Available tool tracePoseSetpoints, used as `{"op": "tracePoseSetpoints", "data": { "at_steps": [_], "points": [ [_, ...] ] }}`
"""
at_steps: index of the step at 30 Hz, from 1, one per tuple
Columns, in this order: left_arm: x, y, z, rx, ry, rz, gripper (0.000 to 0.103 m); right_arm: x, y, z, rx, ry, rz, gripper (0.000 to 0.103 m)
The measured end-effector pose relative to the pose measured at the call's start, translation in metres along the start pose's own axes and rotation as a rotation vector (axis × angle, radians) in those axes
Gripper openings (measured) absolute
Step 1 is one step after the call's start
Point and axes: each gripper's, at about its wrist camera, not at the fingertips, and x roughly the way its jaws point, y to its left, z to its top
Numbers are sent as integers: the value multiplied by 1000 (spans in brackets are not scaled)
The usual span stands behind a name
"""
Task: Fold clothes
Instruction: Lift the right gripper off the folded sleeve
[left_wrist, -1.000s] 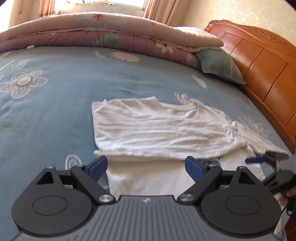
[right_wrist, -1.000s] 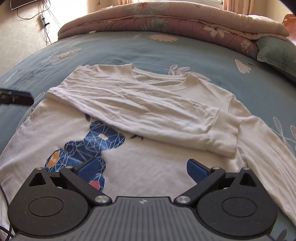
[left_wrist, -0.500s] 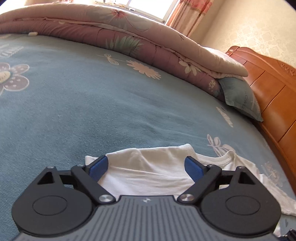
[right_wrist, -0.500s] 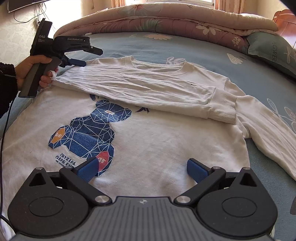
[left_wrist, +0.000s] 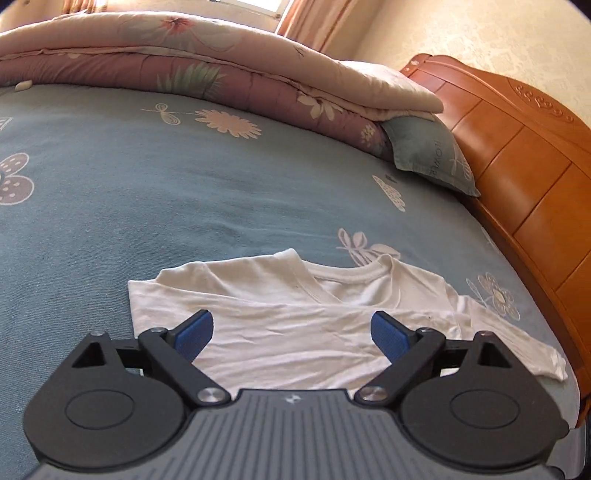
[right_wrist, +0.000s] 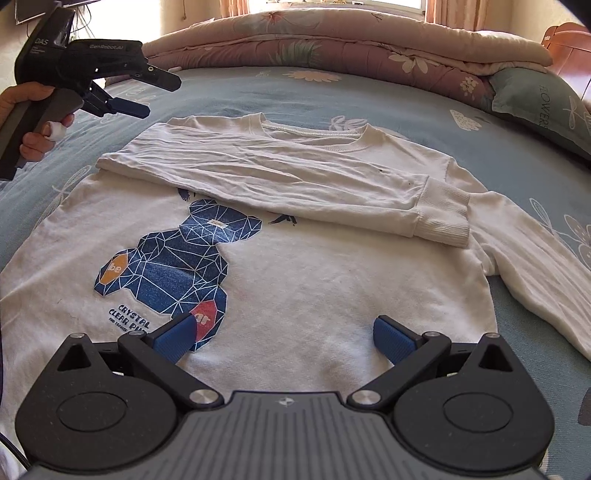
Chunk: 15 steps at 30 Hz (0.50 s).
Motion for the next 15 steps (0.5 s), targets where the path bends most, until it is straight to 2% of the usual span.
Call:
{"op": "tracePoseSetpoints", "data": {
  "at_steps": [3, 6, 10, 13, 15],
  "points": [
    [-25, -27, 1, 82, 48, 0, 93, -8, 1, 3, 24, 34, 0, 103],
    [-43, -48, -10, 168, 72, -24, 98, -26, 2, -1, 38, 27, 16, 103],
    [-32, -59, -30, 252, 92, -2, 98, -49, 8, -15, 35, 42, 3, 103],
    [-6, -41, -37, 188, 87, 44, 98, -65, 11, -32, 51, 52, 11, 103],
    [12, -18, -39, 50, 127, 74, 97, -74, 12, -43, 69, 59, 14, 103]
  ]
}}
